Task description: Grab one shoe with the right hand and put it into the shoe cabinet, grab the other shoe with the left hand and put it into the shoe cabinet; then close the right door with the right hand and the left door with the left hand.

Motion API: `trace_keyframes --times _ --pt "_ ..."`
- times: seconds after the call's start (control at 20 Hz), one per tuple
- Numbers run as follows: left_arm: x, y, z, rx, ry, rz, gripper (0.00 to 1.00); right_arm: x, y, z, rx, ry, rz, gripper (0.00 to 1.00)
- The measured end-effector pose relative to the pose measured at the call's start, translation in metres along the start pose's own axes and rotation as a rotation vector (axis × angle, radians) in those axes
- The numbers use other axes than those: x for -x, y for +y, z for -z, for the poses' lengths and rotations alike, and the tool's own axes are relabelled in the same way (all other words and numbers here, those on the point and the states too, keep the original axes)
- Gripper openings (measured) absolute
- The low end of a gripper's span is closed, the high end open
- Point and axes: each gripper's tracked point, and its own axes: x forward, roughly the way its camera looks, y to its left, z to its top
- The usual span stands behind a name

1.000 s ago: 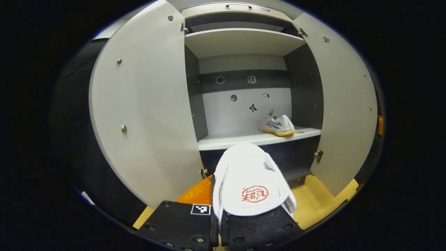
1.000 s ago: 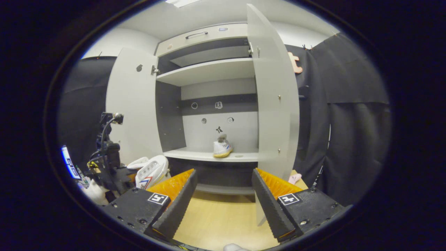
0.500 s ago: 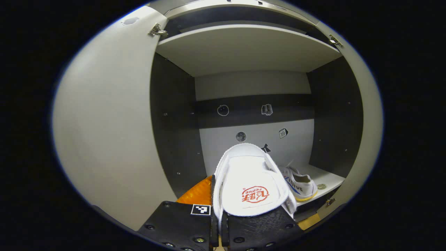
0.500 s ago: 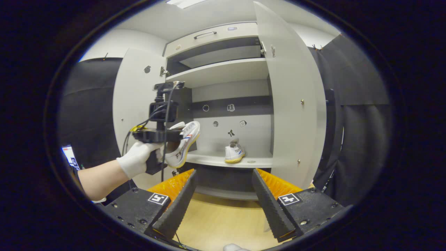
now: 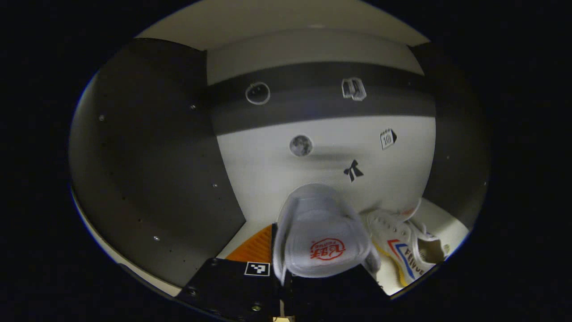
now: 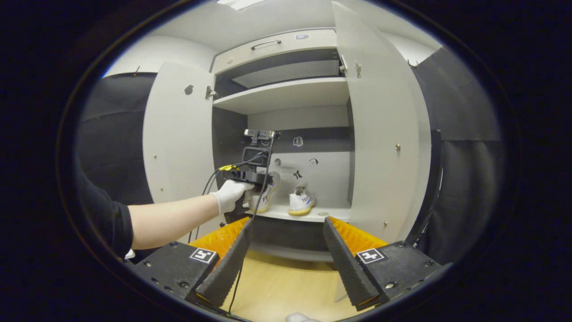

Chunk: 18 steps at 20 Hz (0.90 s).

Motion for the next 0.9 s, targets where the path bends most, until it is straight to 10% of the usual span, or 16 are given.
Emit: trace_keyframes --times 0.3,0.35,0.4,0.45,0.6,0.9 --pt "0.001 -0.007 0.023 0.048 0.125 0.092 0.30 0.001 -0.004 0.011 -0.008 0.043 0.008 0.99" --pt "0.004 -0.003 0.018 0.038 0.090 0.083 0.17 0.000 -0.004 0.011 -0.013 0.044 0.009 0.99" --pt "0.005 0.003 0.011 0.032 0.053 0.076 0.65 0.000 -0.004 0.010 -0.016 0.041 0.010 0.99" --pt "0.010 0.006 0.007 0.039 0.033 0.072 0.57 0.000 -0.004 0.009 -0.014 0.039 0.012 0.99" --pt "0.022 0.020 -0.004 0.042 -0.007 0.047 0.96 0.002 0.000 0.008 -0.011 0.032 0.012 0.99" --pt "0.051 0.032 -0.013 0.033 -0.054 0.035 0.97 0.007 0.008 -0.004 -0.007 0.000 0.027 0.99"
